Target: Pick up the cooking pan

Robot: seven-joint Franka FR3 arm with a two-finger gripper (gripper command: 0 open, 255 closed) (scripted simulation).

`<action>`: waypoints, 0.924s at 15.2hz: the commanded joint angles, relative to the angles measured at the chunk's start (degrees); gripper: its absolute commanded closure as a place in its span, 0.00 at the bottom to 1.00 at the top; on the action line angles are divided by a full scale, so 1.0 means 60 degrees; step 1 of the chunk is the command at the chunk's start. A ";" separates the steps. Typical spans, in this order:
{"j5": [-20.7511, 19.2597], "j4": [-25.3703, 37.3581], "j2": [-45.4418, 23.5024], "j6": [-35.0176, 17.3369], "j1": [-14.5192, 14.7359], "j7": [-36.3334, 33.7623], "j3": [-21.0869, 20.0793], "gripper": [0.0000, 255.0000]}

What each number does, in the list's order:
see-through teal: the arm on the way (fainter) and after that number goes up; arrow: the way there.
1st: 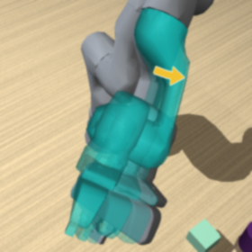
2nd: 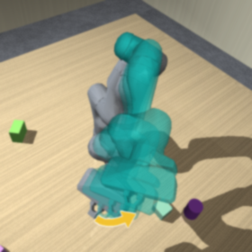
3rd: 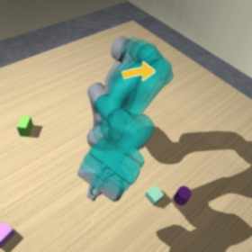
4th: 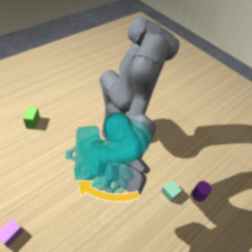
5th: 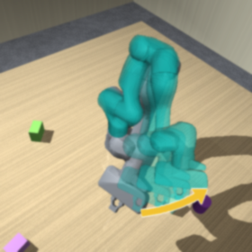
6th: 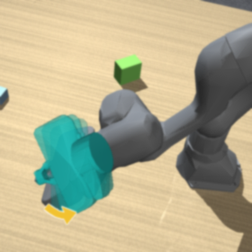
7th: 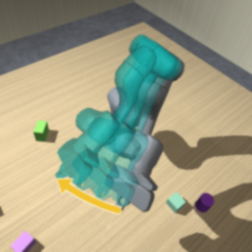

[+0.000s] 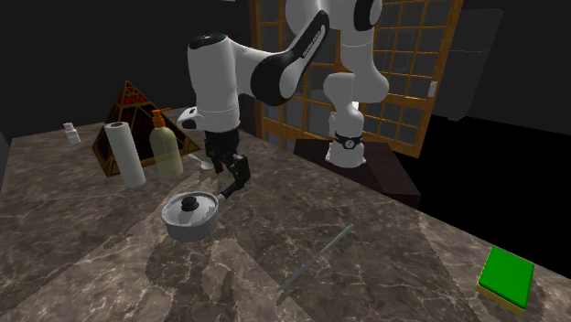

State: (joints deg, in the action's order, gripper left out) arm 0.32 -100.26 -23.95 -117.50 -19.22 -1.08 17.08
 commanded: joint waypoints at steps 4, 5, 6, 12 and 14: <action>0.0256 0.0978 -0.1066 -0.0078 -0.0357 -0.0023 0.0054 0.00; 0.0272 0.0941 -0.1129 -0.0177 -0.0364 -0.0023 0.0044 0.00; 0.0288 0.0906 -0.1194 -0.0275 -0.0372 -0.0022 0.0033 0.00; 0.0348 0.0800 -0.1440 -0.0621 -0.0401 -0.0020 -0.0009 1.00; 0.0348 0.0805 -0.1440 -0.0617 -0.0401 -0.0021 -0.0009 1.00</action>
State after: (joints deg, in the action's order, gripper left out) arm 2.40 -95.43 -32.57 -121.16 -21.61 -1.21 17.02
